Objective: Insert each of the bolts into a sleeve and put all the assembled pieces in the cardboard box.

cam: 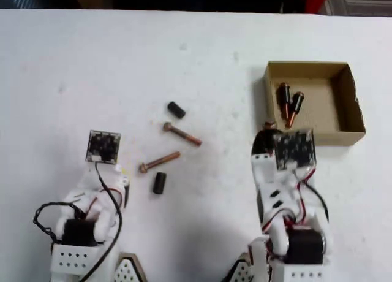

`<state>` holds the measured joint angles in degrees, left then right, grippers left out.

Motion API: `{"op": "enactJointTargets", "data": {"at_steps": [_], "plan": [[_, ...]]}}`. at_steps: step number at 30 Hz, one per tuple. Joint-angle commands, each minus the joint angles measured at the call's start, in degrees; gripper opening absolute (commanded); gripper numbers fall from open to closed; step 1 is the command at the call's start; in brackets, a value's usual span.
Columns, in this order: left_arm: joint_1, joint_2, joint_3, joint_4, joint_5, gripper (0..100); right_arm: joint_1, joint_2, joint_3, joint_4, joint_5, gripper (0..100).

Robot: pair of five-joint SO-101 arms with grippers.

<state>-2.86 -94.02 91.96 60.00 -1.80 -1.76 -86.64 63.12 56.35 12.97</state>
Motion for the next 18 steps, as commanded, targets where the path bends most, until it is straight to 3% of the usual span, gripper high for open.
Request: {"op": "enactJointTargets", "data": {"at_steps": [1, 7, 18], "plan": [[-0.4, -0.4, -0.5, 2.3, -0.8, 2, 3.1, 12.0, -10.2, -0.2, 1.0, 1.5], [-0.4, -0.7, 2.2, 4.0, -2.4, 2, 7.3, 36.2, -22.8, -0.2, 6.8, 1.6], [-0.5, -0.7, 3.5, 3.8, -4.6, 2, 12.1, 72.5, -48.3, -0.2, 7.3, 1.6]]}}
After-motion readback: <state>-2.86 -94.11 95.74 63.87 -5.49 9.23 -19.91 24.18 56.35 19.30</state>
